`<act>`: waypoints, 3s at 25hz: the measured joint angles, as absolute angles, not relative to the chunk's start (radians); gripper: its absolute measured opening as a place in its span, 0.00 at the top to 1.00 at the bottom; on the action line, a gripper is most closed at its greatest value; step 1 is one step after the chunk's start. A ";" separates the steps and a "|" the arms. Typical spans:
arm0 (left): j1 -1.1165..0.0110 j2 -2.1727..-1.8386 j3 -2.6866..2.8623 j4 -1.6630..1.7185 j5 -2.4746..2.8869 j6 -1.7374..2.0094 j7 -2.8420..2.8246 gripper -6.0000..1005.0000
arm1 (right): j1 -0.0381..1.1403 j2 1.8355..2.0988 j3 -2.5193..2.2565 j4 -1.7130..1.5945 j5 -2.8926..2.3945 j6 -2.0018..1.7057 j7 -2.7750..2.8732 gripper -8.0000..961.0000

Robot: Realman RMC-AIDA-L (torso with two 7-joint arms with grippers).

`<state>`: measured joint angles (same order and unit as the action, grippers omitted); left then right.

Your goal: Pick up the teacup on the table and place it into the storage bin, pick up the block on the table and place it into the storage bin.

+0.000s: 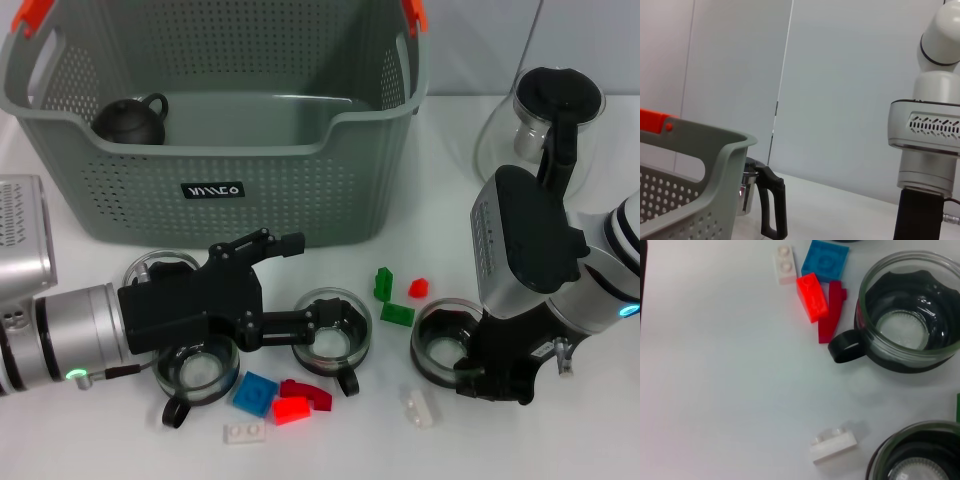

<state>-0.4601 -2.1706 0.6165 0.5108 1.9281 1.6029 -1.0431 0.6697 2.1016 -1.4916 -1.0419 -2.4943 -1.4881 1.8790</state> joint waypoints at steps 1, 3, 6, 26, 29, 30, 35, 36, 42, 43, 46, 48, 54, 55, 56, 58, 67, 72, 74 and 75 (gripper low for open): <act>-0.460 -2.171 0.616 0.511 1.928 1.603 -1.043 0.06 | 0.670 2.102 -1.492 -1.042 -2.494 -1.489 1.880 0.51; -0.459 -2.171 0.615 0.511 1.928 1.603 -1.043 0.06 | 0.670 2.102 -1.492 -1.042 -2.494 -1.489 1.882 0.61; -0.459 -2.171 0.613 0.511 1.928 1.603 -1.043 0.06 | 0.669 2.102 -1.491 -1.044 -2.494 -1.489 1.885 0.83; -0.459 -2.170 0.604 0.502 1.923 1.600 -1.021 0.06 | 0.793 2.081 -0.987 -1.574 -2.287 -1.975 2.251 0.92; -0.461 -2.169 0.604 0.501 1.920 1.598 -1.021 0.06 | 0.882 2.068 -0.916 -1.567 -2.268 -1.951 2.321 0.93; -0.462 -2.169 0.604 0.500 1.920 1.598 -1.020 0.06 | 0.912 2.065 -0.895 -1.557 -2.268 -1.932 2.337 0.93; -0.463 -2.169 0.604 0.498 1.911 1.597 -1.020 0.06 | 1.021 2.057 -0.887 -1.450 -2.305 -1.740 2.352 0.93; -0.464 -2.169 0.605 0.495 1.909 1.597 -1.020 0.06 | 1.039 2.056 -0.900 -1.413 -2.323 -1.688 2.345 0.93; -0.468 -2.169 0.604 0.489 1.899 1.590 -1.020 0.06 | 1.153 2.043 -0.999 -1.020 -2.419 -1.330 2.247 0.93; -0.468 -2.169 0.604 0.488 1.897 1.590 -1.020 0.06 | 1.174 2.041 -1.012 -0.934 -2.428 -1.259 2.225 0.93; -0.468 -2.169 0.604 0.486 1.888 1.589 -1.020 0.06 | 1.220 2.043 -1.030 -0.723 -2.448 -1.062 2.161 0.93; -0.468 -2.169 0.604 0.486 1.882 1.589 -1.020 0.06 | 1.232 2.056 -1.040 -0.643 -2.452 -0.957 2.121 0.93; -0.470 -2.168 0.604 0.487 1.865 1.589 -1.020 0.06 | 1.230 2.103 -1.137 -0.536 -2.444 -0.759 2.060 0.93; -0.470 -2.168 0.604 0.488 1.864 1.589 -1.020 0.06 | 1.232 2.104 -1.157 -0.518 -2.439 -0.734 2.059 0.93; -0.471 -2.168 0.604 0.488 1.864 1.589 -1.020 0.06 | 1.234 2.105 -1.178 -0.499 -2.433 -0.708 2.059 0.93; -0.472 -2.168 0.604 0.489 1.860 1.589 -1.020 0.06 | 1.237 2.107 -1.210 -0.470 -2.418 -0.670 2.059 0.93; -0.470 -2.166 0.604 0.488 1.852 1.568 -1.020 0.06 | 1.234 2.108 -1.251 -0.434 -2.392 -0.637 2.059 0.93; -0.465 -2.169 0.604 0.488 1.852 1.566 -1.020 0.06 | 1.233 2.110 -1.270 -0.417 -2.392 -0.623 2.059 0.93; -0.464 -2.169 0.604 0.488 1.852 1.566 -1.020 0.06 | 1.232 2.110 -1.270 -0.416 -2.392 -0.628 2.063 0.93; -0.464 -2.169 0.604 0.488 1.852 1.566 -1.020 0.06 | 1.231 2.110 -1.270 -0.416 -2.393 -0.634 2.067 0.93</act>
<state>-0.4639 -2.1691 0.6044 0.4879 1.8521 1.5661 -1.0201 1.2310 2.1103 -1.2701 -0.4164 -2.3925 -0.6335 2.0668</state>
